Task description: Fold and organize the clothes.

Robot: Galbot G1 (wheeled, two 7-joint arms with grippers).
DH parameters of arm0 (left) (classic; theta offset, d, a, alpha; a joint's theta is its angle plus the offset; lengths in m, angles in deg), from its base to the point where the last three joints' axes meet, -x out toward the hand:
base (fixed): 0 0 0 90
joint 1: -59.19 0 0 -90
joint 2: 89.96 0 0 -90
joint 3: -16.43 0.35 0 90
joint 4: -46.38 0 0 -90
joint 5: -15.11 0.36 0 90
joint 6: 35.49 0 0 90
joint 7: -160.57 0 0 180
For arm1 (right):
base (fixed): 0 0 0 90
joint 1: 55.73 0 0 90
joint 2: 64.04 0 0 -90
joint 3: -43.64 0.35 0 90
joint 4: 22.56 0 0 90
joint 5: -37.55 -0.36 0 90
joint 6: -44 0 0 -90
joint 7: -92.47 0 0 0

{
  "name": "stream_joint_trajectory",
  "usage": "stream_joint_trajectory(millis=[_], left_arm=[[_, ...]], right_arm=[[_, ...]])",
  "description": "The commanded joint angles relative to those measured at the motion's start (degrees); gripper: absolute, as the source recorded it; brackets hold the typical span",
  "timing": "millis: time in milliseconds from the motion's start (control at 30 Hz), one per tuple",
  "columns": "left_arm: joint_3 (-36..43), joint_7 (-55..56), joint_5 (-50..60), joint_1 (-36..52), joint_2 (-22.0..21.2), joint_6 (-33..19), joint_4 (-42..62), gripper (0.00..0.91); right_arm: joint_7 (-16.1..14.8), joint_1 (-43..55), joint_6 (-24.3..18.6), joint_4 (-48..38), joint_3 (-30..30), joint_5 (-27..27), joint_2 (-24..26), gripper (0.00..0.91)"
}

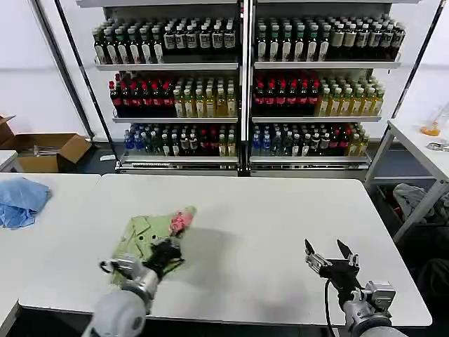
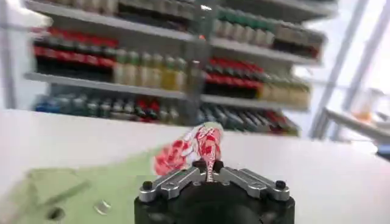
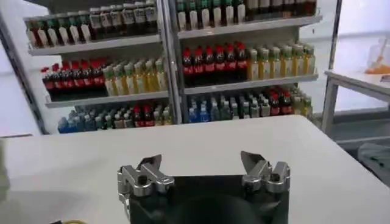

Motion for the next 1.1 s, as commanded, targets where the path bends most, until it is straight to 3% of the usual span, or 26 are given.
stream_joint_trajectory(millis=[33,367,433,467,633,800,933,1033,1100], left_arm=[[22.67,1.16,9.49,9.84,-8.72,2.56,5.54,0.020],[28.33,2.77,10.49,21.91,-19.12,-0.06,22.51,0.040],[28.82,2.83,11.58,23.83,-21.16,-0.77,26.04,0.685],[28.78,2.78,12.27,25.21,-22.58,-1.64,28.36,0.907],[27.66,2.63,12.15,25.50,-23.24,-6.33,27.67,0.907],[24.48,2.55,7.41,19.87,-17.34,-11.86,17.70,0.907],[18.17,2.18,2.04,13.71,-12.04,-12.53,9.41,0.907],[9.88,2.49,0.68,9.04,-8.85,-12.96,3.47,0.907],[6.06,3.62,0.69,6.08,-6.79,-13.57,0.79,0.907]], right_arm=[[0.01,-0.76,-0.01,1.11,0.45,0.15,-0.19,0.907],[-0.11,-1.42,0.12,2.17,1.13,0.10,0.33,0.907],[-0.11,-1.29,0.19,2.16,1.08,0.09,0.39,0.907],[-0.11,-1.17,0.25,2.19,1.03,0.11,0.40,0.907],[-0.40,-1.00,0.09,2.11,1.03,0.50,0.37,0.907],[-2.78,0.01,-5.81,-0.07,-0.15,8.97,-0.03,0.907],[-3.24,0.96,-6.95,-1.51,-1.75,10.36,-0.53,0.907],[-2.12,4.23,-5.92,-5.16,-4.32,9.04,-0.89,0.907],[-0.41,8.38,-4.77,-8.90,-6.85,5.31,-1.60,0.907]])
